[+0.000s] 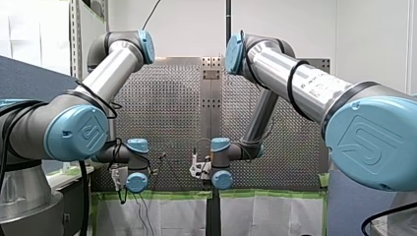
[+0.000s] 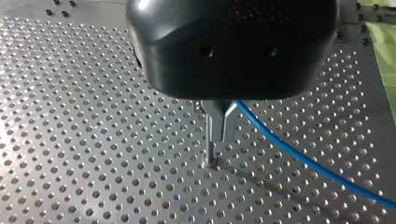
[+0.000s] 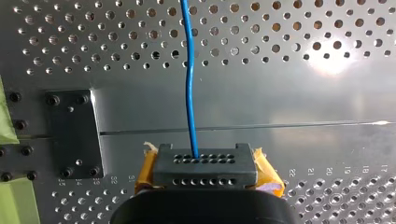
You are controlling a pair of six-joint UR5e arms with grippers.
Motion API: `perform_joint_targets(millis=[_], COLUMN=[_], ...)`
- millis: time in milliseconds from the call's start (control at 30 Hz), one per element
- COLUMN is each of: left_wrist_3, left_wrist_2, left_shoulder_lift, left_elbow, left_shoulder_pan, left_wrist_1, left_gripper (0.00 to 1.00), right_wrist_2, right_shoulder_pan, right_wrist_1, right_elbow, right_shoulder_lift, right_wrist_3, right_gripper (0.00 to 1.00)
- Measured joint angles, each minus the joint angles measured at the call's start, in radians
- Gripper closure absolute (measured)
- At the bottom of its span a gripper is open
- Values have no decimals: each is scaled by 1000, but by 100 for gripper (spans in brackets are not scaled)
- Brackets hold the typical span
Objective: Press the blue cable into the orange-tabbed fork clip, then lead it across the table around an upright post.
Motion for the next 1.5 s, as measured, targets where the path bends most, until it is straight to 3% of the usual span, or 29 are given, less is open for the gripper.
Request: perform_joint_targets(millis=[500,1500], left_wrist_3=[-8,-56], left_wrist_2=[27,91], left_shoulder_lift=[1,-19], left_elbow=[36,115], left_shoulder_pan=[2,59], left_wrist_1=[-26,-96], left_gripper=[100,100], right_wrist_2=[0,1], right_shoulder_pan=[-10,-16], right_wrist_1=[24,42], right_elbow=[-13,-16], right_shoulder_lift=[0,1], right_wrist_3=[0,-6], right_gripper=[100,100])
